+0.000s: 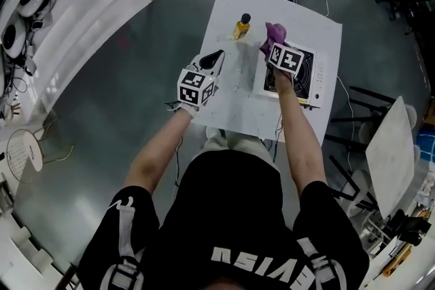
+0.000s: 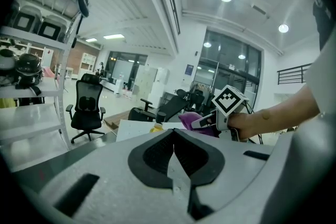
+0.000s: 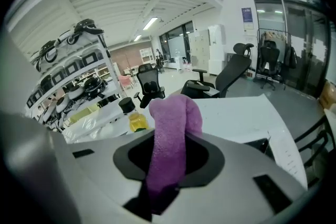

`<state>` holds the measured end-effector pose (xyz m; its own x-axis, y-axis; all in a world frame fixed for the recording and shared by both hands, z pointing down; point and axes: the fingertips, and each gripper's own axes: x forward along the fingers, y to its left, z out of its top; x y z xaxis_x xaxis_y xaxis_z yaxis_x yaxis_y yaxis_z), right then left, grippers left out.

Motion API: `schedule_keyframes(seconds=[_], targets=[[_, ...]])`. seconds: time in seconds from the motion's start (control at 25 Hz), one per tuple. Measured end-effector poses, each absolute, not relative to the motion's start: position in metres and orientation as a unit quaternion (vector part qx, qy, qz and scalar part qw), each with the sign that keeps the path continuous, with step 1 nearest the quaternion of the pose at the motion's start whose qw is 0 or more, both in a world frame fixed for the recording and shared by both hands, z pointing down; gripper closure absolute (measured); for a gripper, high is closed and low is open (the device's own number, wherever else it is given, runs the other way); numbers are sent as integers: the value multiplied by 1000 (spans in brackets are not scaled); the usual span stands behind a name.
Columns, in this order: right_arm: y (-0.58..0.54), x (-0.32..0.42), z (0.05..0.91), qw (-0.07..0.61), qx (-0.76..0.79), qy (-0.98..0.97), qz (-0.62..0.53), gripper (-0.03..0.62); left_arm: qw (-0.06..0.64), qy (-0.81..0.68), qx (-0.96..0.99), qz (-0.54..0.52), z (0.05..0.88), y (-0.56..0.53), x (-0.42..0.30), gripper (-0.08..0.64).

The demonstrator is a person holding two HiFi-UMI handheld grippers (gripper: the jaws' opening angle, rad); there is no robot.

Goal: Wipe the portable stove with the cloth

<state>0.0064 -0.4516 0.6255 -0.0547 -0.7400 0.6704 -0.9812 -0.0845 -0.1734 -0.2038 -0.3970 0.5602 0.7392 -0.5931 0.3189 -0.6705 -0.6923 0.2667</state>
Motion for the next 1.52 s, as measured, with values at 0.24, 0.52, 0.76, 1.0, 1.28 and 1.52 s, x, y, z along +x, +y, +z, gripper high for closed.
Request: schedule_keyframes(seconds=[0.24,0.52,0.76,1.0,1.28,1.52], targets=[[-456,54,608,214,642,-679,285,494,185,-351,912,101,554,-393,-170,551],[-493,86,617,250,579,-735,250,494,193,-405,887,106,565,-395,-134,551],[-524,76,636,284,493,-793,216,494,206,-454,861,104,574,-396,-102,551],[-543,52,667,314,402,-836,201,494,218,-495,835,100,586,-399,-80,551],[-539,21,698,333,342,-856,200,494,225,-521,817,98,598,-398,-80,551],[-530,21,709,363,325,-854,181,494,230,-528,811,104,604,-391,-82,551]])
